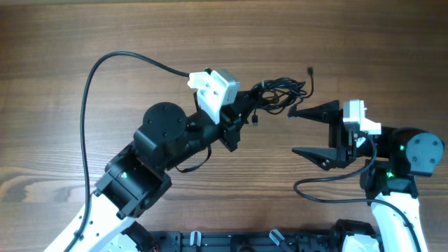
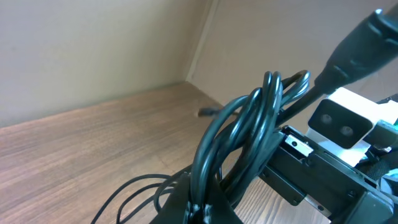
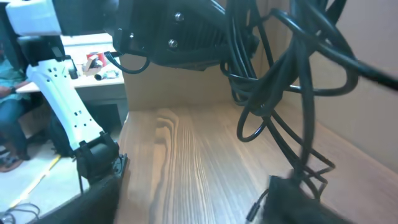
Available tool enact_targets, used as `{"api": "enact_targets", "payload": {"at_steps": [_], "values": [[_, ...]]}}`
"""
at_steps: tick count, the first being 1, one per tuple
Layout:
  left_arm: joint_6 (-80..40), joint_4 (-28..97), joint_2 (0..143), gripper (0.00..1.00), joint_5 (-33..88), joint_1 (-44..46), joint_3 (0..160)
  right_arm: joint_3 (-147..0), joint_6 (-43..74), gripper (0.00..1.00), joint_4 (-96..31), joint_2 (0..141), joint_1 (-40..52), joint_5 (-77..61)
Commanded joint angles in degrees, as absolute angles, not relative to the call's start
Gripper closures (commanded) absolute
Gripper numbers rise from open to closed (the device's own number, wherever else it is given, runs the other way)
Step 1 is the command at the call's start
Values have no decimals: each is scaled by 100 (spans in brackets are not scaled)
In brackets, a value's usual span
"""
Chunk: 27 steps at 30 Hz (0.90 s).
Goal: Untangle cables
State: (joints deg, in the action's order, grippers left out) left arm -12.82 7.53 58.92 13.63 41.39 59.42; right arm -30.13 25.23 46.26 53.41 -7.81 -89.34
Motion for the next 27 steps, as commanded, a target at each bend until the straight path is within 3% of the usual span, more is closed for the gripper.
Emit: {"api": "enact_targets", "payload": {"at_steps": [1, 2, 7, 11, 13, 15, 18, 22, 27], "values": [[-1372, 803, 5811, 96, 1216, 4134, 6001, -3048, 2578, 9, 4624, 5365, -801, -8825], [-1374, 932, 5811, 96, 1011, 4136, 6001, -3048, 2668, 0, 4624, 5365, -823, -8560], [-897, 1850, 5813, 96, 635, 4136, 6001, -3048, 3518, 0, 4731, 5363, -985, -7642], [-318, 2038, 5846, 96, 1295, 4141, 6001, -3138, 3675, 0, 4685, 5365, -985, -7275], [-346, 2043, 5918, 96, 1326, 4141, 6001, -3400, 3922, 0, 4346, 5380, -985, -6938], [-545, 1994, 5981, 96, 1323, 4141, 6001, -4049, 3778, 0, 3192, 5433, -985, -6906], [-805, 1955, 5992, 96, 1061, 4139, 6001, -5457, 2473, 0, 615, 5570, -985, -6840], [-740, 1955, 5992, 96, 1219, 4141, 6001, -7220, -342, 0, -3389, 5953, -982, -5413], [51, 1815, 6053, 96, 2307, 4141, 6001, -7494, -3675, 0, -5354, 6023, -982, -5804]]}}
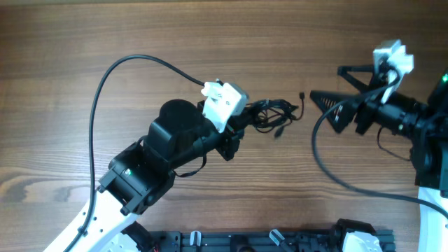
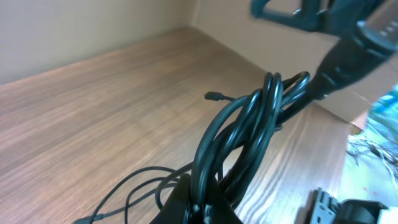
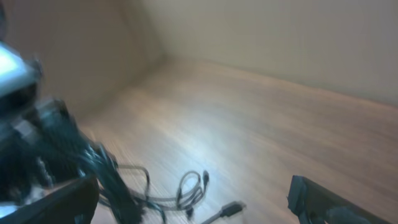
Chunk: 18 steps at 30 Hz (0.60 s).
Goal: Untangle cables
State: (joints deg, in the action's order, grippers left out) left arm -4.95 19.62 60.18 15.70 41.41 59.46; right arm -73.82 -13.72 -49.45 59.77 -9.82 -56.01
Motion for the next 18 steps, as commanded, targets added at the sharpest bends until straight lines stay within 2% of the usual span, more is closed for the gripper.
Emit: {"api": "enact_targets", "payload": {"at_steps": [1, 4, 9, 13, 15, 18], "values": [[255, 1693, 6104, 96, 2676, 4141, 6001, -7494, -4265, 0, -5664, 6020, -982, -6147], [279, 1518, 6252, 96, 2808, 4141, 6001, -7494, -5424, 0, -6368, 6020, -982, -6593], [283, 1361, 6320, 96, 2694, 4141, 6001, -7494, -5717, 5, -6702, 6020, -978, -6917], [279, 1264, 6324, 96, 2720, 4154, 6001, -7494, -5695, 13, -6698, 6018, -945, -6921], [281, 1306, 6324, 96, 2714, 4152, 6001, -7494, -5575, 14, -6514, 6016, -947, -6722], [279, 1715, 6324, 96, 2095, 4152, 6001, -7494, -4453, 14, -5754, 6016, -947, -6346]]}}
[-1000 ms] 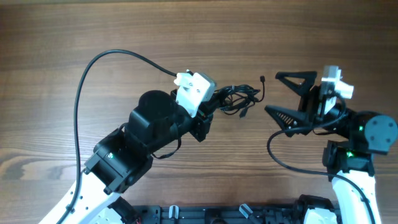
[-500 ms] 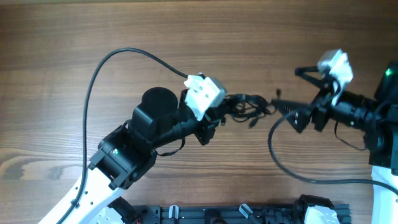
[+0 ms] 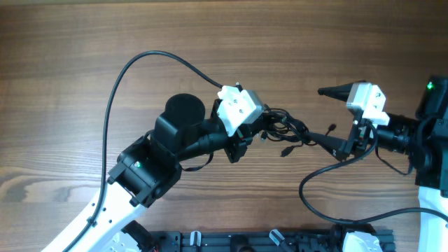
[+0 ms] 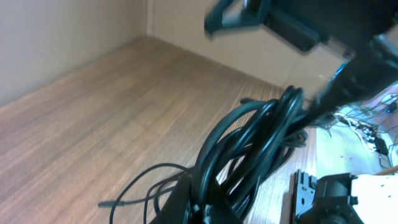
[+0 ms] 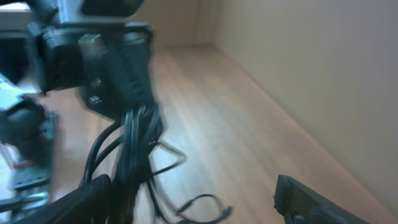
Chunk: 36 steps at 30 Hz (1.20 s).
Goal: Untangle cables
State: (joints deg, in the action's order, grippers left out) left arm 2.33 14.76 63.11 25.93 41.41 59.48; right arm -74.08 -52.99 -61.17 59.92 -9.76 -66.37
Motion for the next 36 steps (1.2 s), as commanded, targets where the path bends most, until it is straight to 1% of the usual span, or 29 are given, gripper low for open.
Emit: {"api": "enact_targets", "payload": {"at_steps": [1, 3, 6, 8, 10, 12, 16, 18, 19, 20, 21, 23, 26, 34, 36], "values": [[281, 1809, 6324, 96, 2032, 4152, 6001, -7494, -4051, 14, -5485, 6016, -947, -6298], [281, 1804, 6322, 96, 2032, 4152, 6001, -7494, -3894, 14, -5343, 6016, -945, -6302], [279, 1695, 6324, 96, 2053, 4152, 6001, -7494, -3907, 14, -5485, 6016, -945, -6565], [276, 1544, 6324, 96, 2053, 4152, 6001, -7491, -4335, 14, -5808, 6016, -945, -6919], [259, 1439, 6324, 96, 2108, 4152, 6001, -7489, -4709, 14, -6178, 6018, -945, -6954], [259, 1253, 6324, 96, 2423, 4152, 6001, -7487, -5000, 14, -6464, 6018, -945, -6954], [255, 1109, 6335, 96, 2663, 4154, 6001, -7487, -5000, 15, -6532, 6018, -945, -6954], [259, 1107, 6335, 96, 2797, 4152, 6001, -7487, -5000, 20, -6523, 6018, -945, -6925], [259, 1109, 6335, 96, 2902, 4152, 6001, -7487, -5000, 28, -6486, 6018, -945, -6827], [259, 1111, 6333, 96, 2943, 4152, 6001, -7487, -4978, 32, -6418, 6018, -945, -6639], [259, 1111, 6333, 96, 2958, 4152, 6001, -7487, -4901, 35, -6370, 6018, -945, -6530], [259, 1114, 6333, 96, 2961, 4152, 6001, -7487, -4742, 37, -6252, 6018, -945, -6333], [259, 1114, 6333, 96, 3157, 4152, 6001, -7487, -4342, 39, -5927, 6018, -945, -6020], [259, 1118, 6333, 96, 3175, 4152, 6001, -7487, -4333, 39, -5830, 6018, -945, -5885], [261, 1055, 6333, 96, 3352, 4152, 6001, -7487, -4333, 38, -5830, 6018, -945, -5867]]}}
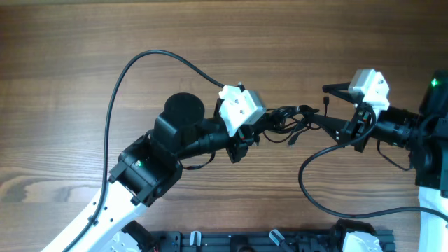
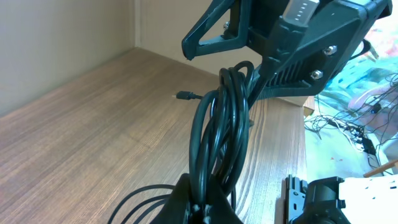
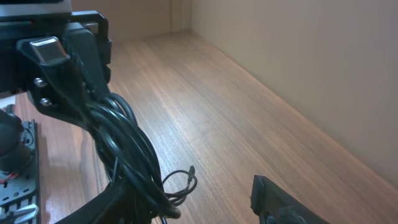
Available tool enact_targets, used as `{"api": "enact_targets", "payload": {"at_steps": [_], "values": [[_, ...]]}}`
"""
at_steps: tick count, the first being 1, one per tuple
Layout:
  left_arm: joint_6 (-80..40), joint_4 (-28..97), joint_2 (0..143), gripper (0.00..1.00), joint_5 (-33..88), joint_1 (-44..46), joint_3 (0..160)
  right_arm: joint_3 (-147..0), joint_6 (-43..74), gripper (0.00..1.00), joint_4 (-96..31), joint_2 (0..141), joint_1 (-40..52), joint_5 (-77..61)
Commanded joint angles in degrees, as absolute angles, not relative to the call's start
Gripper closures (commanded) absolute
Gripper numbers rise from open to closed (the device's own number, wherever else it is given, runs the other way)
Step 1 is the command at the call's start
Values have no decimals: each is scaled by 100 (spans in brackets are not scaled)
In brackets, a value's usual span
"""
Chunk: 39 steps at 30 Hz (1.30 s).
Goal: Untangle cables
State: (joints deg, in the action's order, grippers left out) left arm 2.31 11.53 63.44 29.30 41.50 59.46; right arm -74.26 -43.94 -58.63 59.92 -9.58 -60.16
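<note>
A tangled bundle of black cables hangs off the table between both arms. My left gripper is shut on its left end; in the left wrist view the coils rise straight out of the gripper. My right gripper stands open at the bundle's right end, its lower finger touching the coils. In the right wrist view the bundle lies against the left one of the fingers, and the gripper has a wide gap. A loose plug sits between the right fingers.
The wooden table fills the view. The left arm's own black lead arcs over the table's left half. The right arm's lead loops at the lower right. A black rail runs along the near edge.
My right gripper has moved a little up and left, and its lower finger now lies against the bundle. The coils stand more upright and drawn out. My left gripper still holds them in the same place.
My left gripper held the bundle throughout. The open right gripper first stood close to the bundle's right side, then was far off at the upper right. It then stood near the bundle again, and now its finger touches the coils.
</note>
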Motion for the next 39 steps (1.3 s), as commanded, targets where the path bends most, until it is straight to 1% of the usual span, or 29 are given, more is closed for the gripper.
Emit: {"api": "enact_targets", "payload": {"at_steps": [1, 2, 5, 14, 15, 16, 17, 18, 20, 23, 28, 29, 30, 32, 36, 37, 38, 39], "values": [[261, 945, 6333, 96, 3540, 4152, 6001, -7487, -4331, 37, -5833, 6018, -945, -5874], [259, 784, 6333, 96, 3723, 4152, 6001, -7487, -4335, 35, -5837, 6018, -945, -5942], [257, 617, 6333, 96, 3959, 4152, 6001, -7487, -4335, 34, -5854, 6023, -945, -5996], [259, 659, 6333, 96, 4066, 4152, 6001, -7487, -4346, 35, -5813, 6023, -945, -6145], [259, 661, 6333, 96, 4066, 4152, 6001, -7487, -4353, 38, -5813, 6020, -945, -6340], [259, 685, 6333, 96, 4038, 4152, 6001, -7487, -4370, 43, -5808, 6020, -945, -6617], [259, 703, 6333, 96, 3959, 4152, 6001, -7487, -4412, 50, -5813, 6020, -945, -6775], [257, 709, 6333, 96, 3785, 4152, 6001, -7487, -4512, 60, -5854, 6020, -945, -6991], [257, 709, 6333, 96, 3319, 4152, 6001, -7487, -4584, 75, -5955, 6020, -945, -7308], [259, 652, 6335, 96, 3227, 4152, 6001, -7487, -4812, 82, -6167, 6020, -945, -7747], [255, 607, 6344, 96, 3227, 4152, 6001, -7487, -4803, 89, -6224, 6020, -856, -8023], [233, 582, 6344, 96, 3225, 4152, 6001, -7487, -4807, 91, -6246, 6020, -790, -8020], [209, 528, 6346, 96, 3227, 4152, 6001, -7487, -4803, 96, -6263, 6020, -709, -7996], [56, 443, 6346, 96, 3183, 4152, 6001, -7487, -4803, 96, -6267, 6020, -626, -7828], [-491, 447, 6344, 96, 2552, 4152, 6001, -7487, -4779, 96, -6239, 6020, -624, -7470], [-589, 447, 6344, 80, 2438, 4152, 6001, -7487, -4751, 96, -6208, 6020, -633, -7387], [-784, 451, 6344, 56, 2294, 4152, 6001, -7487, -4630, 96, -6139, 6020, -635, -7310], [-1017, 486, 6344, 38, 2119, 4152, 6001, -7489, -4320, 96, -5937, 6020, -639, -7205]]}}
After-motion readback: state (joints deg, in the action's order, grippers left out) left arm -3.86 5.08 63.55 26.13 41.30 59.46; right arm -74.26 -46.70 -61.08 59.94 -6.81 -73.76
